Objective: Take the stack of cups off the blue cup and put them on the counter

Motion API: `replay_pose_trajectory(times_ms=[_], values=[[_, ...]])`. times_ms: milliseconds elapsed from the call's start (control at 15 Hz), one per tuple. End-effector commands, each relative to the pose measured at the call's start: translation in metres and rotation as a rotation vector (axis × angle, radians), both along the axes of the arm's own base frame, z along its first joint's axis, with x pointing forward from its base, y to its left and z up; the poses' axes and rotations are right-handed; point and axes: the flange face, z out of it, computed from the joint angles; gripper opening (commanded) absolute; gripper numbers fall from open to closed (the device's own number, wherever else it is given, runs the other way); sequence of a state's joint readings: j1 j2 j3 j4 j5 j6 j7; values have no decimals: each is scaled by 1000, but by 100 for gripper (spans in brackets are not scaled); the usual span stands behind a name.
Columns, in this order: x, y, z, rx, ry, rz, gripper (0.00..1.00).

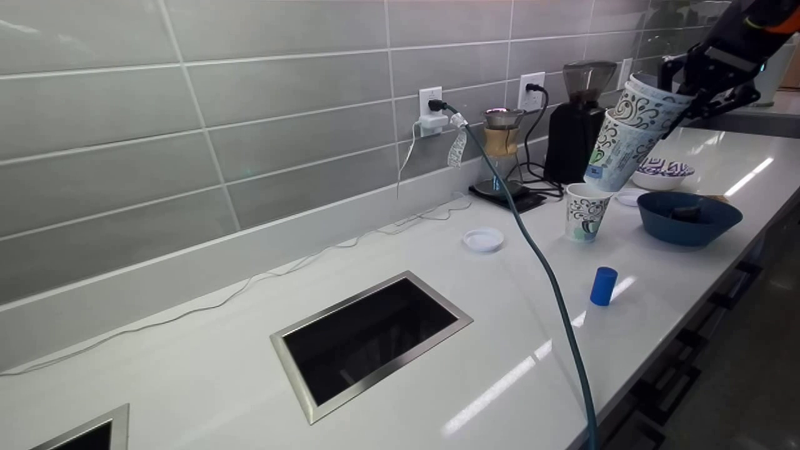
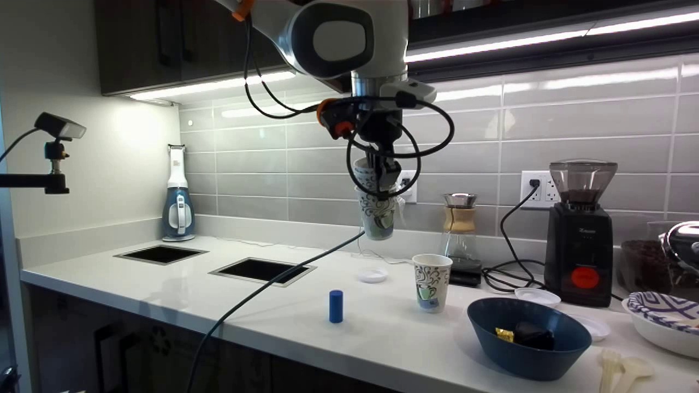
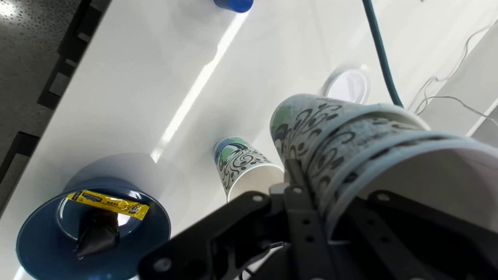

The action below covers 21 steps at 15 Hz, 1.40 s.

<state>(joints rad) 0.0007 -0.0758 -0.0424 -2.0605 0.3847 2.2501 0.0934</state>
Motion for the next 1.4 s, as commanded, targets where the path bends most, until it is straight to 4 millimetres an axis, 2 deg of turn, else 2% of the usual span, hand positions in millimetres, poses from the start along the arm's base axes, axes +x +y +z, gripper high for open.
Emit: replay_pose_trajectory(times_ms=[0,267,733,1133,1333], values=[[0,0,1,0,1,0,1],[38,14,-27,-33,5,32,1],[104,57,-66,-66,15,113,1],[142,78,-94,-79,8,213,1],[156,82,-107,-105,17,246,1]])
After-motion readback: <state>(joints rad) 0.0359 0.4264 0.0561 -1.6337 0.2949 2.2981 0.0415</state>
